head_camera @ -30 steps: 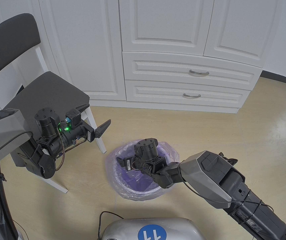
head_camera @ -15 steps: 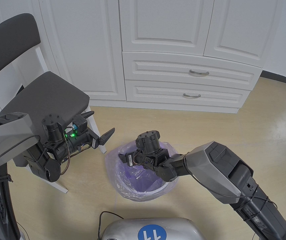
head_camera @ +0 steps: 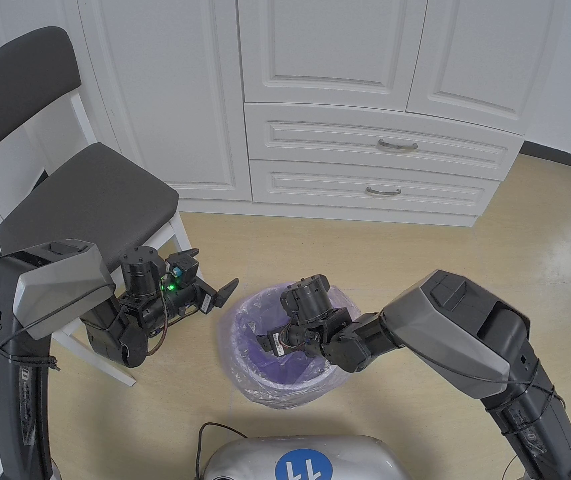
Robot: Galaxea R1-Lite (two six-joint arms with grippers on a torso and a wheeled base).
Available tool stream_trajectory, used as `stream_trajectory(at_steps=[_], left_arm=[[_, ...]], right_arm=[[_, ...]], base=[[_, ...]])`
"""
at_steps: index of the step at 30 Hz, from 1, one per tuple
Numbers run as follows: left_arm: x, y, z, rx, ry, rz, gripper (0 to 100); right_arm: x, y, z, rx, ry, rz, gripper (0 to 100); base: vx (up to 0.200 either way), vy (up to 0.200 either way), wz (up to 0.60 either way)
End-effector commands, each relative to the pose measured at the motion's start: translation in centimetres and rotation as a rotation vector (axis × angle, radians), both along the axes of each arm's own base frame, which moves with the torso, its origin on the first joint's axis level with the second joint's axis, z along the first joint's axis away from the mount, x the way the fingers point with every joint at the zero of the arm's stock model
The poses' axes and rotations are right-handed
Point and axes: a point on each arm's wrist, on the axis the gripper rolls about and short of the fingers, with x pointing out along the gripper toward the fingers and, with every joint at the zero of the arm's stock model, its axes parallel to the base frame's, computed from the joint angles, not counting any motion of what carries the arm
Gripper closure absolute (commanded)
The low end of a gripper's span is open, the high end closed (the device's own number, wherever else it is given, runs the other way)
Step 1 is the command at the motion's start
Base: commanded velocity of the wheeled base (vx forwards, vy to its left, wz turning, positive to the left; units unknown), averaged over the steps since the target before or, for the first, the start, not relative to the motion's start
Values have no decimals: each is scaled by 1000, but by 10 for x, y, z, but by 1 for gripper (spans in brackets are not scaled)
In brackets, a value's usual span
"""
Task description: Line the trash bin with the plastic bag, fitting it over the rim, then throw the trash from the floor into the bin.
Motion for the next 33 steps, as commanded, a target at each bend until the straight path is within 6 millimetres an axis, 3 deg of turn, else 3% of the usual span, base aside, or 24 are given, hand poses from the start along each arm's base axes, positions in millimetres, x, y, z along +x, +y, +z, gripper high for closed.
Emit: stream_trajectory(at_steps=[1,6,10,15,21,26,33], left_arm=[[3,-7,-25,21,45,22,0],[8,-15,-40,39,74,47,0],[7,-16,-50,52,108,52,0],[-5,-30,-57,66,139,15,0],[-5,-35,-67,76,155,16,0],[-3,-34,-70,78,160,21,0],[9,-26,-70,69,140,50,0]], right_arm=[[-11,-18,31,-7,-7,-33,0],[-29,-42,56,-3,-3,-140,0],[-56,-82,80,82,-28,-221,0],[-78,-113,75,148,-103,-252,0],[-81,-117,55,186,-166,-245,0],[-79,-115,52,180,-159,-243,0],[-67,-130,50,178,-160,-287,0]], base=[[0,0,0],[0,0,0],[0,0,0],[0,0,0],[0,0,0],[0,0,0],[0,0,0]])
